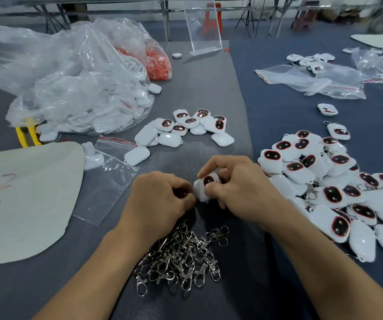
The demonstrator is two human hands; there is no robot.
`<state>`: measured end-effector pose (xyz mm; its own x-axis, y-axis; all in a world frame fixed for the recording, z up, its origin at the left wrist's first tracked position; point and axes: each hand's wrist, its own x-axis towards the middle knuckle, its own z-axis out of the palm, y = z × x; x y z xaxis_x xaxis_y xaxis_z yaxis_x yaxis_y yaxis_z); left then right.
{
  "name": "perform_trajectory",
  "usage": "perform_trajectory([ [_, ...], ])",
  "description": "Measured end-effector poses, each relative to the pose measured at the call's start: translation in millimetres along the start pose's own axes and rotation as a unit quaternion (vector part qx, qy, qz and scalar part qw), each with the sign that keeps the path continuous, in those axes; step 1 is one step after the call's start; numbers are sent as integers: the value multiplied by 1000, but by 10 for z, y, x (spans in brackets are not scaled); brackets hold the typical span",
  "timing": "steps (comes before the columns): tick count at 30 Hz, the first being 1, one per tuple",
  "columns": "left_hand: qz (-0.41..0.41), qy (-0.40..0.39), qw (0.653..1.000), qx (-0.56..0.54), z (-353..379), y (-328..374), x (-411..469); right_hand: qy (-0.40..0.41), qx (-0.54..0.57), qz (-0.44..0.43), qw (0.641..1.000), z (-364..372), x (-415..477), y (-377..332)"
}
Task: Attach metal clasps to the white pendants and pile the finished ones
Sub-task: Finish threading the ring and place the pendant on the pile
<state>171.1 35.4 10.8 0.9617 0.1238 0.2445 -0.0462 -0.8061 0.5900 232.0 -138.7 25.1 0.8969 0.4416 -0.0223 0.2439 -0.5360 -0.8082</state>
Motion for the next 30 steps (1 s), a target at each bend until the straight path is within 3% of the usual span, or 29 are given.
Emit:
perform_trajectory([
  [4, 12, 36, 999, -4, 16, -3, -19, 2, 136, 52, 989, 9, 13, 5],
  [8, 30, 71, 994, -79, 26, -8, -17, 1, 292, 109, 950, -34, 38, -3],
  [11, 20, 67, 989, -133, 24, -28, 0, -18, 345, 130, 929, -76, 43, 1],
  [17, 27, 53, 980, -191, 28, -60, 19, -50, 397, 145, 905, -117, 49, -10],
  [27, 40, 37, 973, -224, 7, -24, 8, -47, 424, 104, 899, -75, 39, -10],
  [30, 87, 57, 991, -80, 4, -35, -16, -21, 383, 85, 920, 17, 31, -2],
])
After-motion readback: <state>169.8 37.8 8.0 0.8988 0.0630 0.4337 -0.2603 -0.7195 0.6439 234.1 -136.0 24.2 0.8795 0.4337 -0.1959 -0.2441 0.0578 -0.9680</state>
